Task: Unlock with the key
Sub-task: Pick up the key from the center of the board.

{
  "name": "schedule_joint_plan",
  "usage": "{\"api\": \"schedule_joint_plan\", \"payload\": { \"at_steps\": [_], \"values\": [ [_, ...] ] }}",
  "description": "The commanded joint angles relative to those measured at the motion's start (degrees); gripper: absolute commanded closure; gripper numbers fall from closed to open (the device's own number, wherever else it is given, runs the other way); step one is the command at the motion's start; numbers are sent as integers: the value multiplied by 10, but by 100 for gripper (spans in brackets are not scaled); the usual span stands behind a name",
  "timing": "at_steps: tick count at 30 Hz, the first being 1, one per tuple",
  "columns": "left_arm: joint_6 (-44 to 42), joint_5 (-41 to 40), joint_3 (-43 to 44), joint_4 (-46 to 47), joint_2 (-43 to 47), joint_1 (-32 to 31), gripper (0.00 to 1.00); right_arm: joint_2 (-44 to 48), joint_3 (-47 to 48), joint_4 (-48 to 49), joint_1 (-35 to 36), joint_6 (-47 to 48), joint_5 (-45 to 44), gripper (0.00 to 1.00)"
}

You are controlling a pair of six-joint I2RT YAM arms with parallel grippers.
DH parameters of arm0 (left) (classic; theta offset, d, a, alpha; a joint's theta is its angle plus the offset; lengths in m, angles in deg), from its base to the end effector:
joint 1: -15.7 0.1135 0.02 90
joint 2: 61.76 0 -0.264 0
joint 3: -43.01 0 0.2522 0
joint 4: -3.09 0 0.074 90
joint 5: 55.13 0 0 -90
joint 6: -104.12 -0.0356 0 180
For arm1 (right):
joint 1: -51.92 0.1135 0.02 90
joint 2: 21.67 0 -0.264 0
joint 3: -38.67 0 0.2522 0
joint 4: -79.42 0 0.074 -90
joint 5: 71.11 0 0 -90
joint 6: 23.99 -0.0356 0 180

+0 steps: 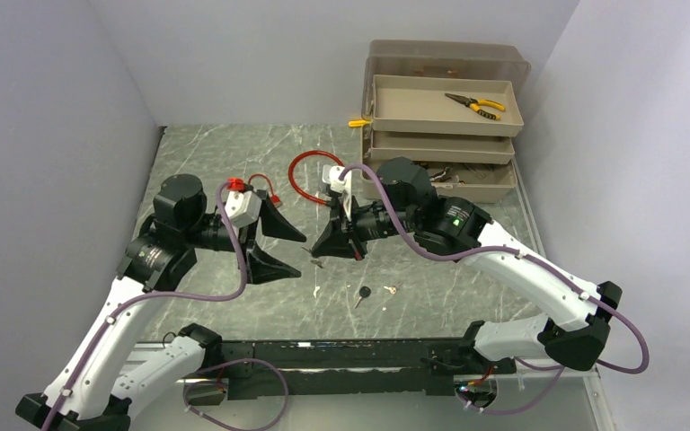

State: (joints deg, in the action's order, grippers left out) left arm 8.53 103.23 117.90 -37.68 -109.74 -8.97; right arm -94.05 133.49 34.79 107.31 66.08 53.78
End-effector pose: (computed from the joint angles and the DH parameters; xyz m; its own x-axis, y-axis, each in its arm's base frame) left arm 0.1250 -0.0938 0.4029 -0.1218 0.0955 -0.9880 0.9906 -0.0511 -0.1270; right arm 0.1359 0.2328 0.4224 -0.2133 -0.3109 -0.9262 -0.9762 0.0296 0.2149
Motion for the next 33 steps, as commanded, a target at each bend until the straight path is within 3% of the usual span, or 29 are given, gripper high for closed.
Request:
{"api": "schedule_joint_plan", "payload": {
  "at_steps": [1,8,16,20,29,33],
  "values": [
    [-15,29,10,11,-8,1,26,15,21,-3,5,15,-6,100],
    [-10,26,26,-4,-32,1,55,16,24,-8,9,25,-15,100],
    [0,12,26,11,-34,1,73,16,24,-10,14,28,-18,100],
    [-13,2,27,0,-35,1,98,15,27,-10,16,30,-22,100],
    [-30,-7,30,-16,-32,1,100,18,23,0,20,26,-33,100],
    [-33,-9,32,-19,-27,1,100,29,1,18,20,26,-39,75]
  ]
}}
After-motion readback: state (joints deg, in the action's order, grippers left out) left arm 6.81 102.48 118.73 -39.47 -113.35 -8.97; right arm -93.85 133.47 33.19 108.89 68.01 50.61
